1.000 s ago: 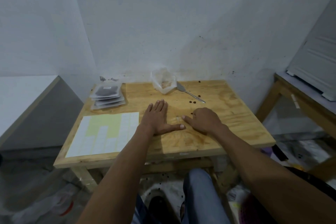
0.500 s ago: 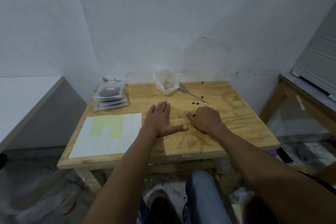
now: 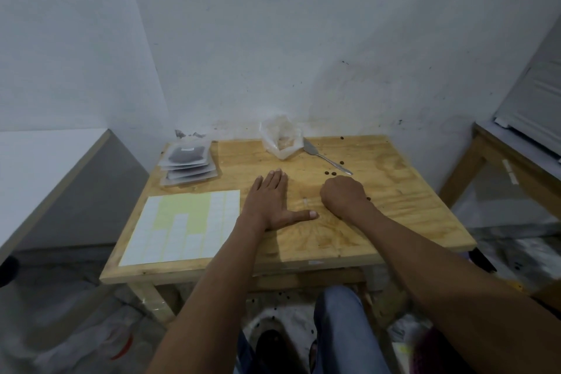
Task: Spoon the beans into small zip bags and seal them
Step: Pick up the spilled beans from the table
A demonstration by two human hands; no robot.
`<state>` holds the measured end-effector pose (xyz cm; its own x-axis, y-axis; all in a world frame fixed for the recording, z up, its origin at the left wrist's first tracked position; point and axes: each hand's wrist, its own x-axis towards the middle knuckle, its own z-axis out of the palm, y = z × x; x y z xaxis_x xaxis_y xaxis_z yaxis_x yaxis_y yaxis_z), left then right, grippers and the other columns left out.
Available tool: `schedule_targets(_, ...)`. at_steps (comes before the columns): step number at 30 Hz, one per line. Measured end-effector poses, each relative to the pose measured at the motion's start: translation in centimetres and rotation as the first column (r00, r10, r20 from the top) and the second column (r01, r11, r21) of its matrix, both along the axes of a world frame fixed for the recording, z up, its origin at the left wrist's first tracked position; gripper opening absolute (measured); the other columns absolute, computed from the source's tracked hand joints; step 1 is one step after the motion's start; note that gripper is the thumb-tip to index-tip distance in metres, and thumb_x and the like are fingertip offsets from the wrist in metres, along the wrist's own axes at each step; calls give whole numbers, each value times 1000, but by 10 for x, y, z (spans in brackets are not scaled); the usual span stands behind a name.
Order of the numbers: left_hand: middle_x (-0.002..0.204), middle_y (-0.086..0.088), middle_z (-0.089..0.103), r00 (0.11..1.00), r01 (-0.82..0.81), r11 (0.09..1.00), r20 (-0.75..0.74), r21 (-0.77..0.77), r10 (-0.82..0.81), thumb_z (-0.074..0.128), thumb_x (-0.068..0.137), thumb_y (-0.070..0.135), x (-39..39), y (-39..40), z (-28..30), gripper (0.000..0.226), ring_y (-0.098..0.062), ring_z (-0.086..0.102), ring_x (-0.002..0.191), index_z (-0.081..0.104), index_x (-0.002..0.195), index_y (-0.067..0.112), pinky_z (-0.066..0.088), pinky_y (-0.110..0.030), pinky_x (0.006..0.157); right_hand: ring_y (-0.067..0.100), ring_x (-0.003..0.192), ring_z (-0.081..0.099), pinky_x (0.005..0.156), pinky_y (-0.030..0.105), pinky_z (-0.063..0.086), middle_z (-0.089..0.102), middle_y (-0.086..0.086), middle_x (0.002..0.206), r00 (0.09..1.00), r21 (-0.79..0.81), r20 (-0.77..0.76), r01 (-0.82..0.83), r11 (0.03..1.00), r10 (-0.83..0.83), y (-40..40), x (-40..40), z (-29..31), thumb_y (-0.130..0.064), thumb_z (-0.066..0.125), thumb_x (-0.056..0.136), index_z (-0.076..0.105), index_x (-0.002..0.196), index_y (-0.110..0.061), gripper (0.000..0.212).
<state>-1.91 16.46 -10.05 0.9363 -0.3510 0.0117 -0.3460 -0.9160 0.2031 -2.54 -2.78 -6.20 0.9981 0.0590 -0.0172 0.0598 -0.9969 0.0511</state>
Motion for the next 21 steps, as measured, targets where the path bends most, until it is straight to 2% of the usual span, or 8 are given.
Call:
schedule_targets(3, 171, -7, 1, 1000, -4, 1000, -5, -4, 4, 27, 61, 106, 0, 1, 0, 140, -19, -1, 157, 4, 162, 12, 1, -47, 127, 29, 81, 56, 70, 34, 43, 67, 14, 97, 999, 109, -41, 21, 994, -16, -7, 3, 0, -11, 41, 100, 62, 87, -8, 25)
schedule_targets(5, 171, -7, 1, 1000, -3, 1000, -5, -7, 3, 26, 61, 106, -1, 1, 0, 140, -19, 0, 157, 4, 162, 12, 1, -47, 127, 26, 72, 49, 62, 32, 39, 58, 11, 78, 996, 319, -31, 88, 944, -82, -13, 7, 2, -14, 43, 102, 56, 75, -8, 30)
schedule_targets(7, 171, -7, 2, 1000, -3, 1000, 0, -7, 3, 27, 62, 106, -1, 0, 1, 139, -19, 0, 157, 5, 162, 11, 2, -47, 127, 22, 55, 39, 51, 31, 27, 45, 4, 59, 971, 714, -74, 210, 667, -227, -17, 9, 6, -18, 45, 100, 47, 62, -11, 39)
schedule_targets(9, 171, -7, 1, 1000, 1, 1000, -1, -7, -1, 27, 62, 105, -2, 1, 2, 139, -19, 0, 157, 5, 162, 11, 1, -47, 127, 16, 45, 28, 45, 25, 22, 38, -1, 53, 918, 923, -267, 331, 197, -293, -19, 11, 13, -20, 45, 100, 48, 67, -14, 34)
schedule_targets(11, 171, -7, 1, 1000, 3, 1000, -2, -10, -3, 26, 61, 105, -3, 1, 2, 140, -20, 0, 157, 5, 162, 11, 2, -47, 127, 11, 40, 20, 38, 21, 18, 32, -5, 51, 890, 909, -411, 383, -167, -198, -19, 11, 17, -19, 44, 103, 47, 69, -16, 34)
schedule_targets(15, 171, -6, 2, 1000, -7, 1000, -4, -11, 7, 26, 60, 106, -2, 1, 3, 141, -19, 1, 157, 6, 162, 12, 2, -46, 127, 8, 34, 19, 30, 20, 16, 28, -7, 47, 868, 679, -494, 421, -602, 49, -22, 12, 21, -18, 43, 102, 39, 61, -19, 41)
schedule_targets(17, 171, -6, 2, 1000, -9, 1000, -4, -11, 9, 26, 60, 107, -2, 1, 1, 141, -19, 1, 157, 6, 162, 12, 2, -46, 127, 8, 33, 20, 29, 21, 17, 27, -7, 45, 871, 583, -477, 413, -699, 116, -22, 11, 20, -19, 43, 101, 38, 56, -20, 45)
schedule_targets(21, 171, -6, 3, 1000, -12, 1000, 1, -11, 12, 25, 59, 107, -2, 1, 2, 142, -19, 1, 157, 7, 162, 12, 3, -46, 127, 9, 33, 23, 29, 20, 19, 31, -6, 45, 883, 513, -445, 389, -765, 151, -20, 8, 17, -19, 42, 97, 41, 52, -17, 45)
